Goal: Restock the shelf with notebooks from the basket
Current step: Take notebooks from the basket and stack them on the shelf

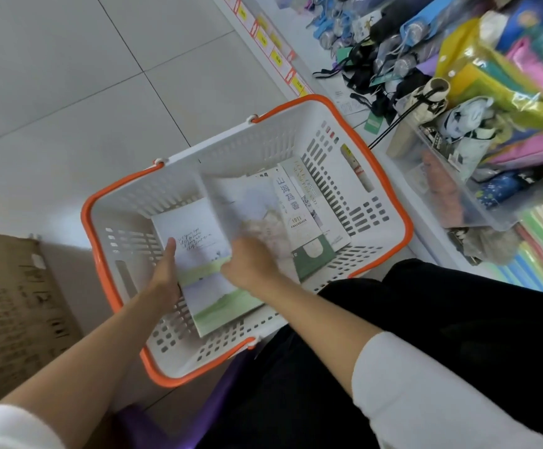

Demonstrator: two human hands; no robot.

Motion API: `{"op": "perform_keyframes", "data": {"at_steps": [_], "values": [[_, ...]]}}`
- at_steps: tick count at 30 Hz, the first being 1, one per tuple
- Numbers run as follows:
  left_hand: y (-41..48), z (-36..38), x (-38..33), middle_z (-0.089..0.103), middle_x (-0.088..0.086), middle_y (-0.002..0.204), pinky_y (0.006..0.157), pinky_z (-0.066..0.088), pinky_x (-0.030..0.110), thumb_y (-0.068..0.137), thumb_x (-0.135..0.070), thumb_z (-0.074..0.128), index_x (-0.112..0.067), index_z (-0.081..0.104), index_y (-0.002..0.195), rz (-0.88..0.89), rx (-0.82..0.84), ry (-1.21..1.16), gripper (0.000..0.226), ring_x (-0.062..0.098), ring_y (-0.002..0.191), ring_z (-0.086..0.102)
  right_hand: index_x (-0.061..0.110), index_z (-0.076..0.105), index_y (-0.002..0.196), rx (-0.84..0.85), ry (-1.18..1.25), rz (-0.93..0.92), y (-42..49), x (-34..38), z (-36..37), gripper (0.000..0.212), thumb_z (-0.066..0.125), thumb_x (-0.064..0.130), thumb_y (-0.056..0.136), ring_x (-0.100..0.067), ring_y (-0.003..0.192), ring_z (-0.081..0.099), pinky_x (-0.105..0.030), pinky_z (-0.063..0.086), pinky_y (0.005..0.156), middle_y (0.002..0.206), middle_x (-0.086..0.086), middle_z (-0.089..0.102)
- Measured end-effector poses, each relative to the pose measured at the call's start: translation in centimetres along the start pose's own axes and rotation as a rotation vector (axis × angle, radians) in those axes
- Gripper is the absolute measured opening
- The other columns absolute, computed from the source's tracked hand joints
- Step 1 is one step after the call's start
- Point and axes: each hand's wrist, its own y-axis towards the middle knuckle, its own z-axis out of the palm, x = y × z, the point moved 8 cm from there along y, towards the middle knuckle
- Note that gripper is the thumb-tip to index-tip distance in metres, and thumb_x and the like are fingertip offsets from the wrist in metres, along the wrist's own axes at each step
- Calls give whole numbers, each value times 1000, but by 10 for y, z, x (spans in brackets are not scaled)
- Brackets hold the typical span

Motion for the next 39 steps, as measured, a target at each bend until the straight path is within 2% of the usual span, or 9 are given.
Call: {"op": "perform_keyframes", "data": {"at_steps": [5, 9, 12, 16, 19, 26, 31, 35, 39], "values": [[-5, -1, 5, 68, 3, 120, 98, 48, 46, 60, -97, 32, -27, 64, 122, -33, 50, -107, 99, 26, 108, 64, 4, 56, 123, 310, -37, -56, -13, 19, 76, 41, 63, 24, 88, -33, 103, 61, -35, 51, 81, 117, -15, 61], [-16, -7, 2, 61, 15, 129, 97, 49, 50, 86, -55, 61, -8, 56, 129, 41, -74, 33, 64, 32, 111, 62, 5, 37, 145, 406, 36, -52, -10, 2, 72, 61, 61, 21, 92, -31, 131, 45, -34, 40, 103, 146, -14, 43], [-19, -4, -3, 65, 17, 121, 90, 52, 50, 85, -24, 73, -4, 61, 120, 68, -104, 22, 42, 31, 101, 65, 5, 46, 139, 228, 134, 8, 1, -13, 33, 51, 59, 23, 93, -32, 128, 48, -35, 40, 99, 141, -14, 49], [-29, 7, -24, 68, 15, 115, 85, 52, 57, 84, -24, 74, -9, 63, 118, 140, -38, 145, 39, 33, 95, 66, 11, 34, 148, 2, 278, 101, 8, -43, -22, 59, 55, 20, 94, -27, 135, 41, -34, 38, 106, 152, -9, 37], [-42, 28, -42, 70, 9, 112, 67, 59, 35, 87, -22, 70, -14, 67, 107, 194, 94, 116, 22, 19, 84, 70, 9, 35, 146, -106, 442, 158, 2, -59, -51, 57, 53, 23, 94, -26, 131, 44, -32, 39, 98, 150, -10, 39], [-92, 86, -83, 70, 8, 115, 83, 57, 39, 88, -27, 67, -11, 65, 121, 218, 316, 40, 36, 22, 97, 69, 15, 23, 153, -72, 536, 356, -31, -84, -101, 81, 43, 64, 91, -28, 144, 25, -43, 26, 114, 160, -7, 19], [-134, 106, -114, 69, 12, 109, 79, 54, 39, 82, -22, 76, -3, 65, 117, 350, 201, 84, 41, 23, 84, 68, 7, 31, 149, -154, 676, 244, -76, -73, -152, 60, 53, 31, 99, -28, 143, 29, -39, 27, 114, 156, -10, 30], [-178, 138, -130, 64, 16, 124, 93, 52, 47, 88, -22, 68, -3, 60, 126, 413, 290, 147, 44, 30, 102, 63, 18, 54, 131, -182, 797, 136, -124, -64, -201, 40, 59, 7, 93, -24, 123, 55, -45, 39, 109, 134, -7, 58], [-239, 198, -141, 59, 15, 130, 69, 56, 33, 96, -20, 56, -6, 53, 134, 484, 463, 160, 41, 23, 85, 62, 18, 48, 139, -362, 819, 46, -184, -68, -256, 49, 54, 0, 93, -24, 102, 67, -40, 56, 86, 129, -10, 62]]}}
